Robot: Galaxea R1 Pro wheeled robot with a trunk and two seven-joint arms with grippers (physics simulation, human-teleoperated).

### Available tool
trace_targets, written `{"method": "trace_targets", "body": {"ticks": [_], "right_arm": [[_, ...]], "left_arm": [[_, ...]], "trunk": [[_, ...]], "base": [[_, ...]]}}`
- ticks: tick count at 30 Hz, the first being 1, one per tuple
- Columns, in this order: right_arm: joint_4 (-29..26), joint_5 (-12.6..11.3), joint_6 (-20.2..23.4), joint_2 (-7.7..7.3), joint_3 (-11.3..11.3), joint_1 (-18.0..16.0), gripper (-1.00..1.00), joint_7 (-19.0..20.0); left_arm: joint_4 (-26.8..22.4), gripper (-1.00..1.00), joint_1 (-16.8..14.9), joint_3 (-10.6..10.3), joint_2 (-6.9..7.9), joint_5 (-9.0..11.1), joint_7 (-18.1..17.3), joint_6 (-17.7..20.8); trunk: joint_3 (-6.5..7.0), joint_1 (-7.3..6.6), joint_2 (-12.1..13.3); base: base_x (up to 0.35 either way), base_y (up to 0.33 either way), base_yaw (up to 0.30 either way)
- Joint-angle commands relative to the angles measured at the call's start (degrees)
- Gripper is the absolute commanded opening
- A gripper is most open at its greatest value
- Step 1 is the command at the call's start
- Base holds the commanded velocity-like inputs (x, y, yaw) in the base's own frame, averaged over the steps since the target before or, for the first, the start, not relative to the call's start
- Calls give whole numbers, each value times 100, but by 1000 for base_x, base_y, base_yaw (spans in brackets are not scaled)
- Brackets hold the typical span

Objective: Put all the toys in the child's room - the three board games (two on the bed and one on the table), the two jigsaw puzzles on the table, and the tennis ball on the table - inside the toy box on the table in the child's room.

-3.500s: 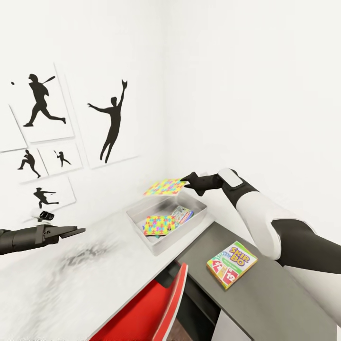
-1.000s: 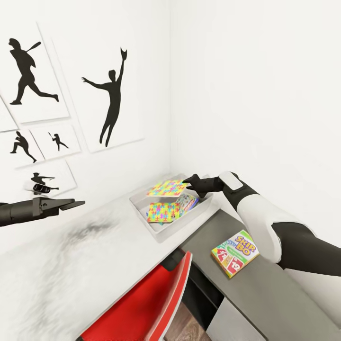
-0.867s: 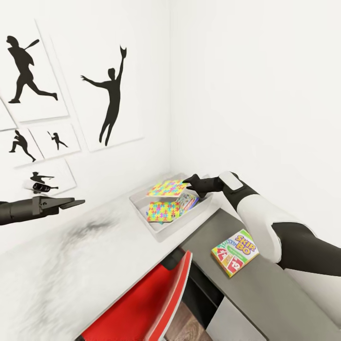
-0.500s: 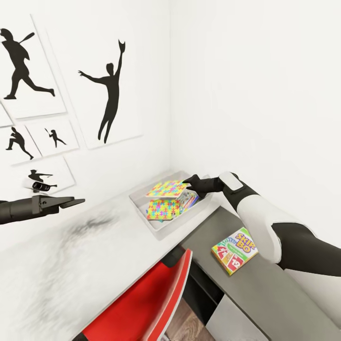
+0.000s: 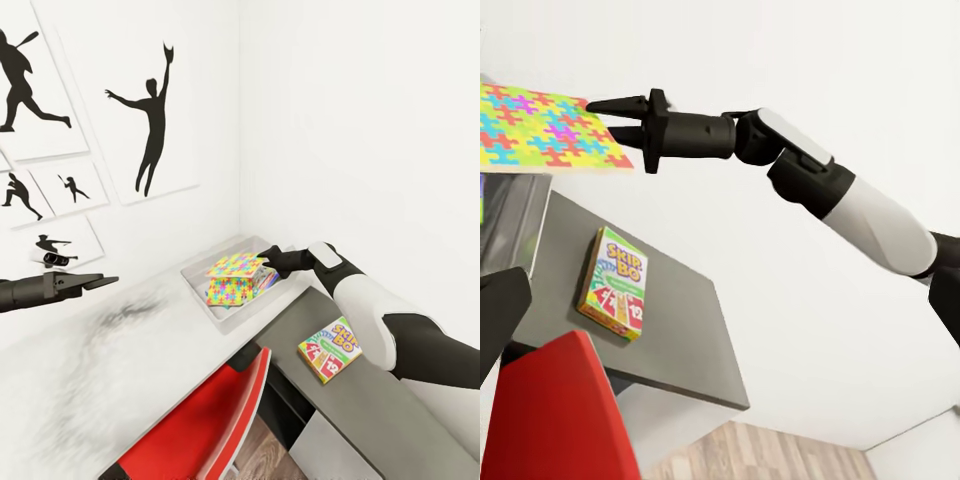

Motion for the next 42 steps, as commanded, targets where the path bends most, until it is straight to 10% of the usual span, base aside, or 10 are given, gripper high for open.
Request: {"method": "trace_targets", "body": {"ticks": [1, 42], "right_arm": [[-9, -60, -33, 1, -8, -4, -100, -59], [-664, -16, -345, 1, 54, 64, -100, 36]], "left_arm": [[0, 100, -25, -3, 3, 0, -21, 61], [0, 100, -638, 7, 115, -4, -21, 61]], "trunk": [[-21, 3, -12], [-393, 3, -12]], "base": [[0, 0, 0], [0, 0, 0]]}}
